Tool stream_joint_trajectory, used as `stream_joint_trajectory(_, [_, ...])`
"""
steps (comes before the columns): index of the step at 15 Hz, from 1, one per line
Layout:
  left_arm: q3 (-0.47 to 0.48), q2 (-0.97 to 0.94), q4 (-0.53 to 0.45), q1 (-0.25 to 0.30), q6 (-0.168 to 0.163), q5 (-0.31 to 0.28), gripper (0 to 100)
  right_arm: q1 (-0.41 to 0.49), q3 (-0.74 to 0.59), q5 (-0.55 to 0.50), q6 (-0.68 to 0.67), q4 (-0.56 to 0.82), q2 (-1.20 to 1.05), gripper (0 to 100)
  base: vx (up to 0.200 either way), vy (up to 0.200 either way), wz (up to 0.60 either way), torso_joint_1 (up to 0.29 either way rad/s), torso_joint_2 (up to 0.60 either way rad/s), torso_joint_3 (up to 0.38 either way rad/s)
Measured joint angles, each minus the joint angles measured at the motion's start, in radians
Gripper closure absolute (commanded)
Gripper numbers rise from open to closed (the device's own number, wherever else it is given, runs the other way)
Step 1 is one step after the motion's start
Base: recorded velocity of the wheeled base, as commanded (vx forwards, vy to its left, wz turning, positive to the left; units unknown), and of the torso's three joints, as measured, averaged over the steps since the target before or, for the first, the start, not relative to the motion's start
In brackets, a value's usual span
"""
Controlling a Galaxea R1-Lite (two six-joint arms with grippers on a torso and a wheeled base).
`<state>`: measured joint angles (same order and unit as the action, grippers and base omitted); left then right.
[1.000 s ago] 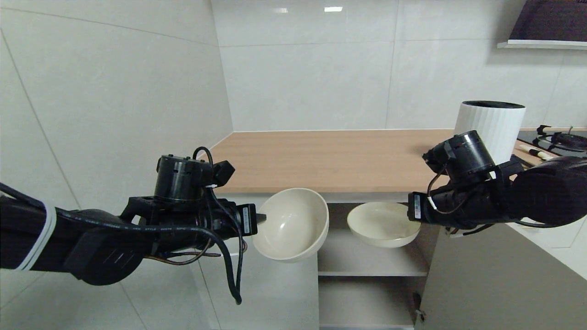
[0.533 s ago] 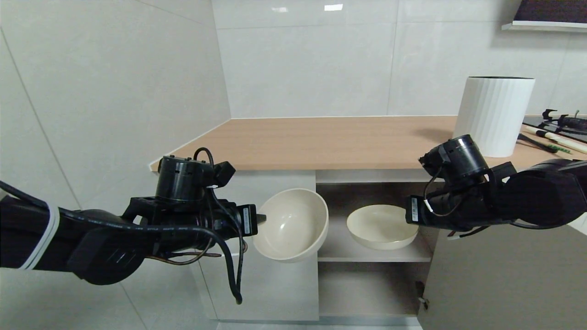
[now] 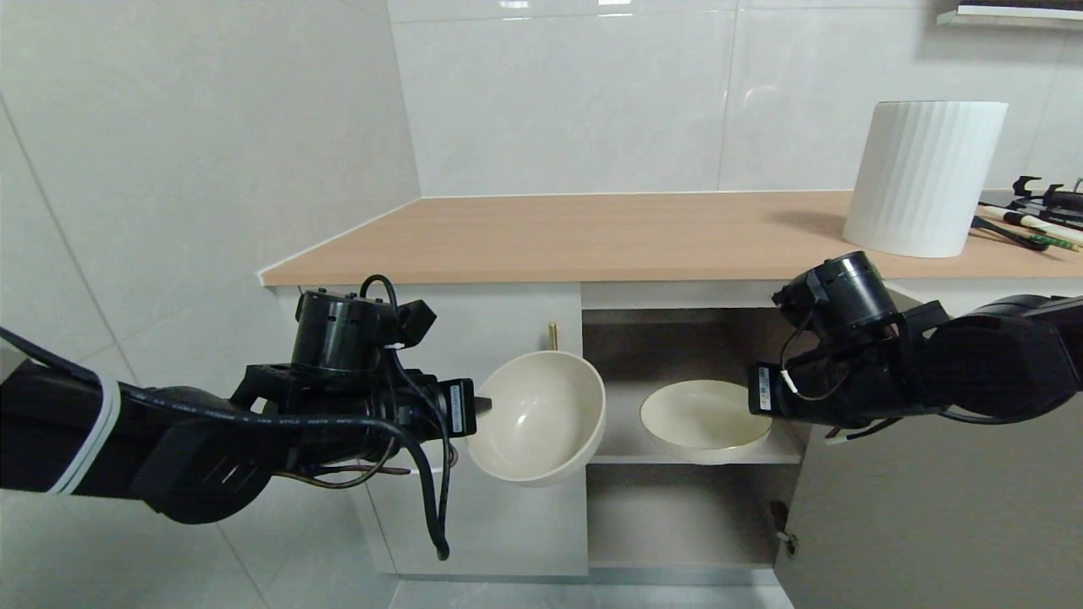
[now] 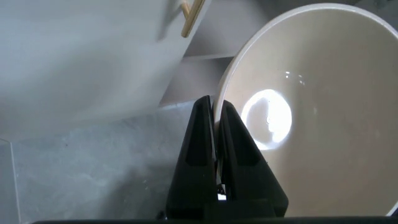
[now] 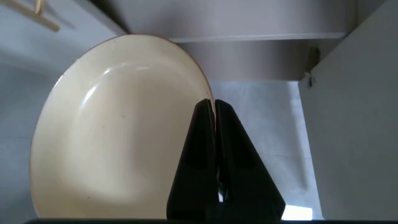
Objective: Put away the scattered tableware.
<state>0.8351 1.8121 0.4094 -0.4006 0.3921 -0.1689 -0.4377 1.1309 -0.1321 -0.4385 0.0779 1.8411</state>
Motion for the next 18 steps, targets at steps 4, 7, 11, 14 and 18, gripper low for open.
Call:
stream_joint_trajectory(4, [0.0,0.0,0.0,-0.001,0.0,0.005,100,0.01,0.005,-0.004,0.001,-0.044,0.028,100,0.0,0.0,0.0,-0.066,0.09,0.069])
stream_joint_trajectory(7, [0.0,0.0,0.0,0.001,0.0,0.006,100,0.026,0.008,-0.007,0.005,-0.146,0.093,100,0.0,0.0,0.0,0.0,0.0,0.0])
stream_joint_trajectory(11, [0.0,0.0,0.0,0.001,0.0,0.007,100,0.061,0.054,-0.018,0.015,-0.278,0.261,100,0.0,0.0,0.0,0.0,0.0,0.0])
stream_joint_trajectory(14, [0.0,0.0,0.0,0.0,0.0,0.007,100,0.089,0.169,-0.068,0.016,-0.292,0.423,100,0.0,0.0,0.0,0.0,0.0,0.0])
stream_joint_trajectory(18, [0.0,0.0,0.0,0.001,0.0,0.006,100,0.119,0.326,-0.114,0.018,-0.286,0.601,100,0.0,0.0,0.0,0.0,0.0,0.0])
